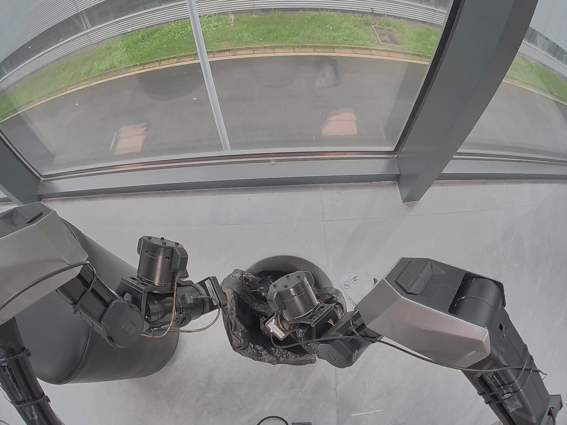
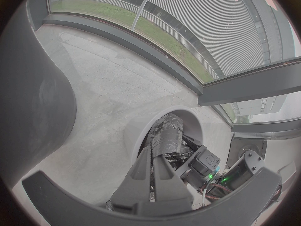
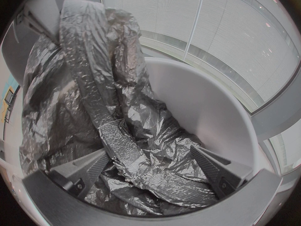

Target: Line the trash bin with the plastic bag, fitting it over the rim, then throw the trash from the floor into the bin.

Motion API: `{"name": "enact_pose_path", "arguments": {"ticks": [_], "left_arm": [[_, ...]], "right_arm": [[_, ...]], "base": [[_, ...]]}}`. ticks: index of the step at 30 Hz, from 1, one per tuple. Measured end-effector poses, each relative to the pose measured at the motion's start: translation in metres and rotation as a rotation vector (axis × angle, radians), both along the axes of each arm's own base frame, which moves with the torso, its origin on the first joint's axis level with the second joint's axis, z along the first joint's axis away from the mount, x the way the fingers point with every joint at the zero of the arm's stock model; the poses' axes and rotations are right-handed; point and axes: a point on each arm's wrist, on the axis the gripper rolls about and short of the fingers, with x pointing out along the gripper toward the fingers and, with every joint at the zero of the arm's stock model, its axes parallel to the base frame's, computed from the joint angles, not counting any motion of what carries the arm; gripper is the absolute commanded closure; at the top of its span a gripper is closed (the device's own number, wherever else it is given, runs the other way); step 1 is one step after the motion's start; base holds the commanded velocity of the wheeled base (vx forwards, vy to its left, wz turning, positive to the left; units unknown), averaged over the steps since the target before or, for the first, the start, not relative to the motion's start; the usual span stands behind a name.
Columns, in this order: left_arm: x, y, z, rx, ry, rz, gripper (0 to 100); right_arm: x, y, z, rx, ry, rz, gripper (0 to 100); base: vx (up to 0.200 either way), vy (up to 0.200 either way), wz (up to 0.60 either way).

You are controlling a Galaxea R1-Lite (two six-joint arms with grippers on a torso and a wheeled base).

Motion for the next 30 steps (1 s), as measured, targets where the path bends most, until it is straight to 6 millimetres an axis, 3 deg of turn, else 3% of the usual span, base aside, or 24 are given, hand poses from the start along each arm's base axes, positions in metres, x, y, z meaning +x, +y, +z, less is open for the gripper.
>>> {"name": "enact_pose_path", "arguments": {"ticks": [8,24,30], "left_arm": [[0.000,0.000,0.000,0.000,-0.001,0.000,100],[0.001,0.000,0.001,-0.005,-0.005,0.004,100],[0.004,0.003,0.001,-0.003,-0.012,0.011,100]], "right_arm": [[0.005,0.004,0.008,0.012,-0.065,-0.065,0],[-0.007,-0.010,0.062,0.031,-0.211,-0.243,0],[-0.001,-0.024,0.080,0.069,-0.244,-0.279,0]], "base": [[0.000,0.000,0.00],[0.000,0.000,0.00],[0.000,0.000,0.00]]}}
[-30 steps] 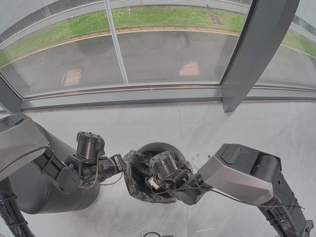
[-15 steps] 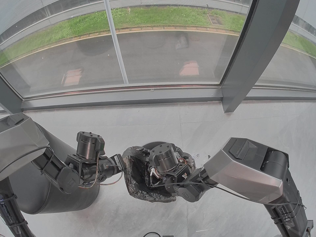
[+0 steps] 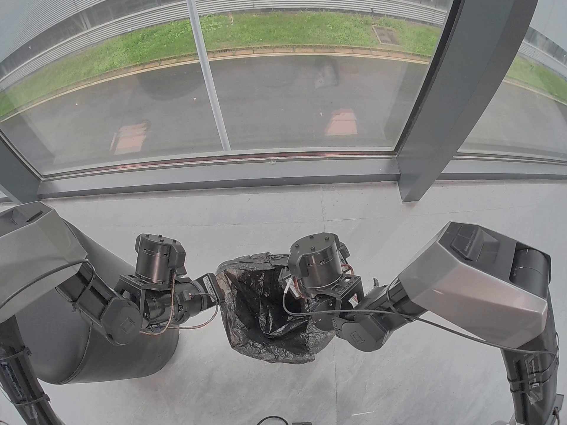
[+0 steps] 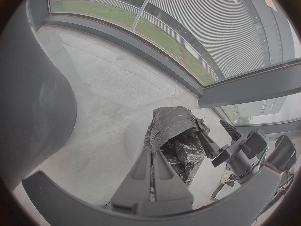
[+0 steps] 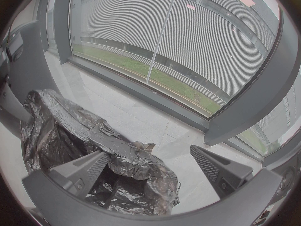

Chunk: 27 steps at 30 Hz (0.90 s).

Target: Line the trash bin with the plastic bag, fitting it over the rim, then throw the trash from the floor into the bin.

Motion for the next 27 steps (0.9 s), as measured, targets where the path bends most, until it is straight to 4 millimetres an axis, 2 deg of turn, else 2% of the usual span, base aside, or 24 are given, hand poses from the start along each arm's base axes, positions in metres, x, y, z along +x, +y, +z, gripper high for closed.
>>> {"name": "enact_pose_path", "arguments": {"ticks": [8,15,27], "left_arm": [[0.004,0.001,0.002,-0.003,-0.012,0.006,100],[0.013,-0.001,0.003,0.001,-0.038,-0.001,100],[0.032,0.010,-0.004,0.053,-0.064,0.005,100]], "right_arm": [[0.010,-0.011,0.013,0.029,-0.026,-0.022,0],[0.023,-0.010,0.021,0.087,-0.078,-0.012,0],[0.044,-0.009,0.007,0.115,-0.081,0.024,0]], "base": [[0.000,0.000,0.00],[0.000,0.000,0.00],[0.000,0.000,0.00]]}}
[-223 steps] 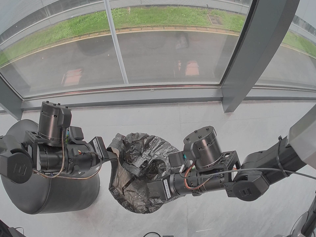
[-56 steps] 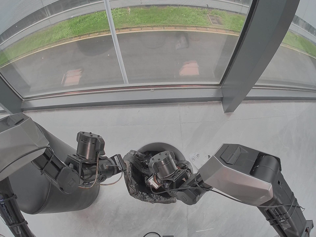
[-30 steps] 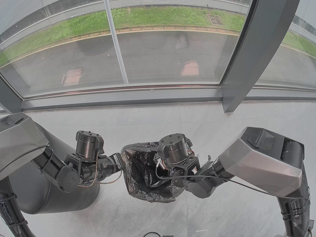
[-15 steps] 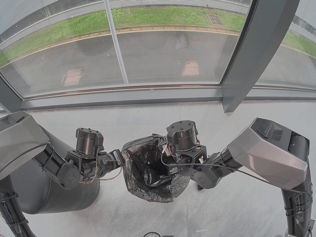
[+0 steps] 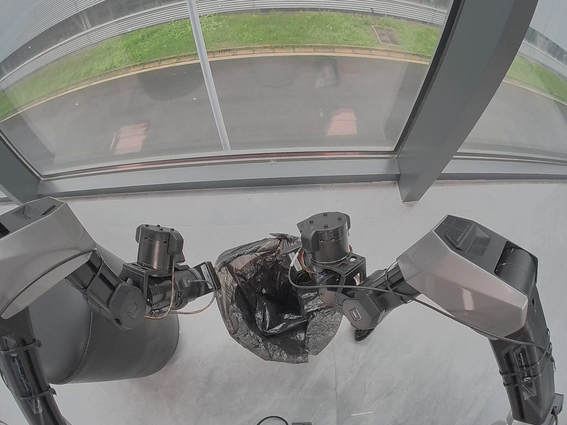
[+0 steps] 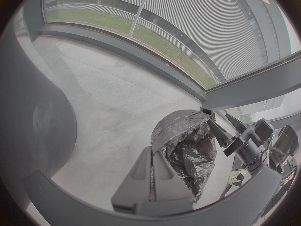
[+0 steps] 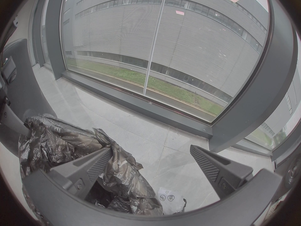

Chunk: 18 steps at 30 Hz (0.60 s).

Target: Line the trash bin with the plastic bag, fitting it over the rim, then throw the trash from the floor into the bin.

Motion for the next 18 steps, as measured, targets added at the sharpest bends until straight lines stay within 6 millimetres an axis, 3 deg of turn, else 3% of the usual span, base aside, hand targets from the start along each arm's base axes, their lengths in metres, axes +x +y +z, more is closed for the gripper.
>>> {"name": "enact_pose_path", "arguments": {"ticks": [18], "left_arm": [[0.018,0.011,-0.016,-0.027,-0.071,-0.019,100]], "right_arm": [[0.016,0.002,-0.016,0.005,-0.001,-0.005,0]], "base": [[0.000,0.000,0.00]]}}
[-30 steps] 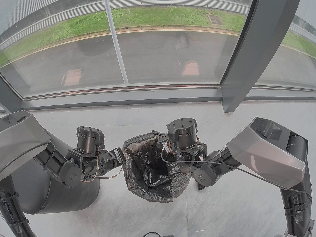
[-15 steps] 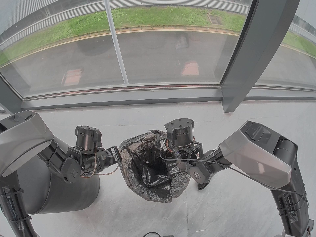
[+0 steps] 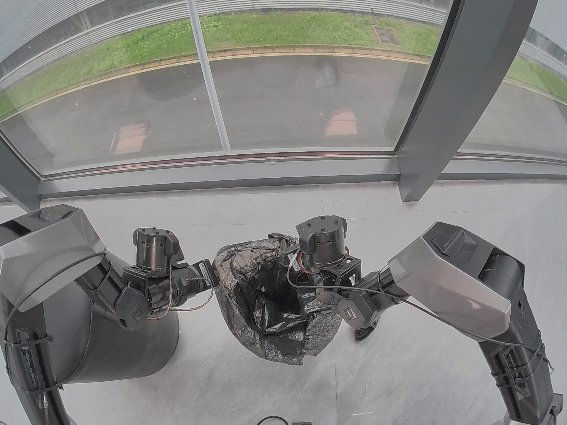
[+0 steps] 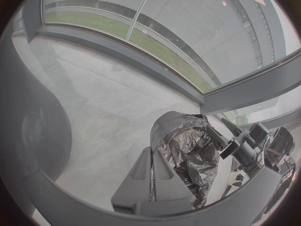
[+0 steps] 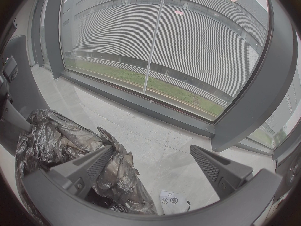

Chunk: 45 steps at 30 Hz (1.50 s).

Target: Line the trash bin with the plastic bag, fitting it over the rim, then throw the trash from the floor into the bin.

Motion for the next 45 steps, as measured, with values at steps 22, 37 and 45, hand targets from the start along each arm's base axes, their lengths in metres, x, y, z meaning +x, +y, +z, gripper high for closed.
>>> {"name": "enact_pose_path", "arguments": {"ticks": [22,37,45], "left_arm": [[0.002,-0.002,-0.026,0.022,0.051,0.002,0],[-0.001,-0.002,-0.028,0.066,0.025,-0.020,0],[-0.006,0.003,-0.025,0.066,0.031,-0.002,0]], "right_arm": [[-0.003,-0.002,0.010,0.028,-0.032,0.000,0],[-0.006,-0.001,0.020,0.053,-0.062,0.004,0],[-0.018,-0.007,0.029,0.052,-0.058,0.009,0]], "base": [[0.000,0.000,0.00],[0.000,0.000,0.00],[0.000,0.000,0.00]]}}
